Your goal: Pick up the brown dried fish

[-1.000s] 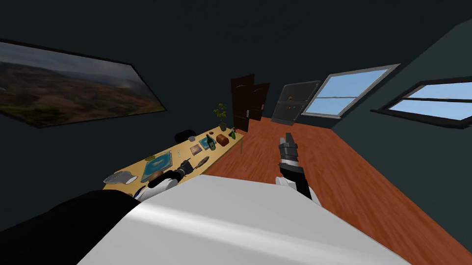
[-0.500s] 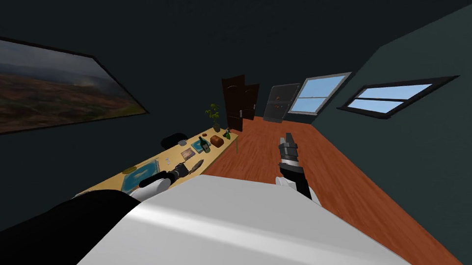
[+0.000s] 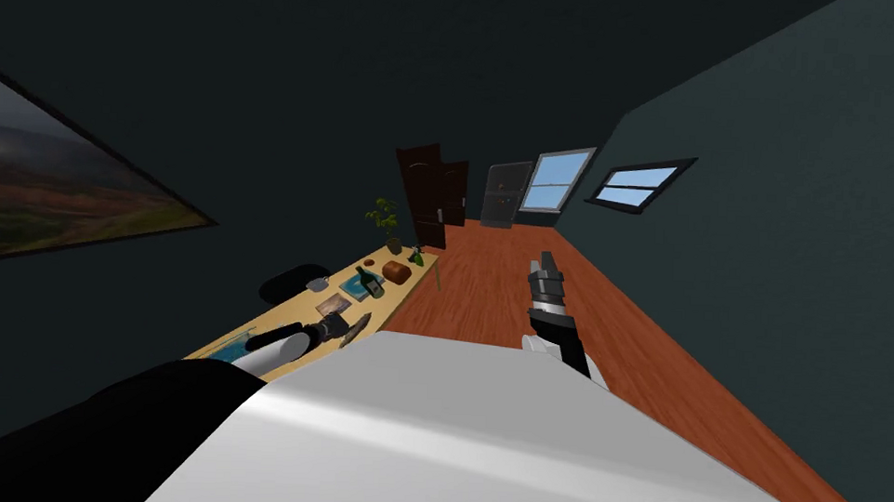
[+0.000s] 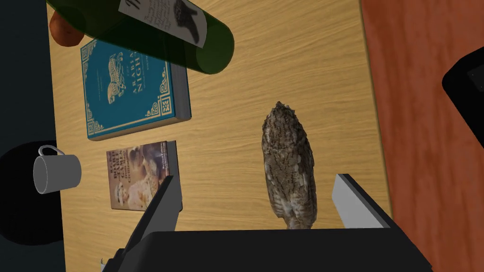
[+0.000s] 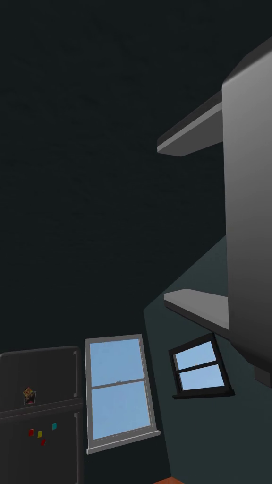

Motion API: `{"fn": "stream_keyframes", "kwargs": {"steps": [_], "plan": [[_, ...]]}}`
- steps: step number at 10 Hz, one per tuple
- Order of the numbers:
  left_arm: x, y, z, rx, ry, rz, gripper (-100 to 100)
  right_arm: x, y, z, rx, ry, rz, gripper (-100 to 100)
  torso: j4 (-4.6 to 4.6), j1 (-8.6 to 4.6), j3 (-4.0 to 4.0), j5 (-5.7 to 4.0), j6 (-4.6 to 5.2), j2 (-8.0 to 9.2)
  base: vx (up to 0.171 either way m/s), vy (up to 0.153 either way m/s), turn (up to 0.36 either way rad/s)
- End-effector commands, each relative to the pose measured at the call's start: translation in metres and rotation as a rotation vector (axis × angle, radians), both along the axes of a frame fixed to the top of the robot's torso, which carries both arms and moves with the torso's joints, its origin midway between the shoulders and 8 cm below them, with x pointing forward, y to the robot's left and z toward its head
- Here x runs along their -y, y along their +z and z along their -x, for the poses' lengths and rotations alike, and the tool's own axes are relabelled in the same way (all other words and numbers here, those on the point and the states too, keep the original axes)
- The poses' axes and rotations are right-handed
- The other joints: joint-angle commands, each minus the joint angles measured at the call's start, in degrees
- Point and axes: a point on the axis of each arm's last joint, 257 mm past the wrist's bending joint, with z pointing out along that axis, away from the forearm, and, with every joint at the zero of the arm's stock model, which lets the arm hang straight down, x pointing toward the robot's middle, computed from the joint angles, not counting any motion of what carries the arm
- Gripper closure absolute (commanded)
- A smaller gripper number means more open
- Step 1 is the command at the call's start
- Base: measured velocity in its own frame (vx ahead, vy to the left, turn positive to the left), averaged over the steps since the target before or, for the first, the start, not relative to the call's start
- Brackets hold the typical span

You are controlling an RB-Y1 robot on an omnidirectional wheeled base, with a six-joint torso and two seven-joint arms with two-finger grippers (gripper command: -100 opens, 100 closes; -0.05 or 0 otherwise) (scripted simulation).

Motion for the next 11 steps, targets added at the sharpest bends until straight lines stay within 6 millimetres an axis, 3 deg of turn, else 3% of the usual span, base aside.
{"fn": "stream_keyframes", "kwargs": {"steps": [1,6,10,11], "plan": [[-0.007,-0.004,0.007,-0.015,0.042,0.054,-100,0.000,0.000,0.000,0.000,0.000,0.000,0,0.00,0.00,0.00,0.00,0.00,0.00,-0.031,0.014,-0.325],[-0.016,-0.025,0.029,-0.061,0.151,0.212,-100,0.000,0.000,0.000,0.000,0.000,0.000,0,-0.01,0.23,-0.01,0.05,-0.05,-0.02,-0.021,0.046,-0.275],[0.008,-0.077,0.074,-0.159,0.233,0.354,-100,0.000,0.000,0.000,0.000,0.000,0.000,0,-0.02,0.56,-0.03,0.13,-0.07,-0.05,-0.010,0.120,-0.183],[0.008,-0.077,0.074,-0.159,0.234,0.354,-100,0.000,0.000,0.000,0.000,0.000,0.000,0,-0.01,0.53,-0.03,0.14,-0.08,-0.06,-0.007,0.091,-0.043]]}}
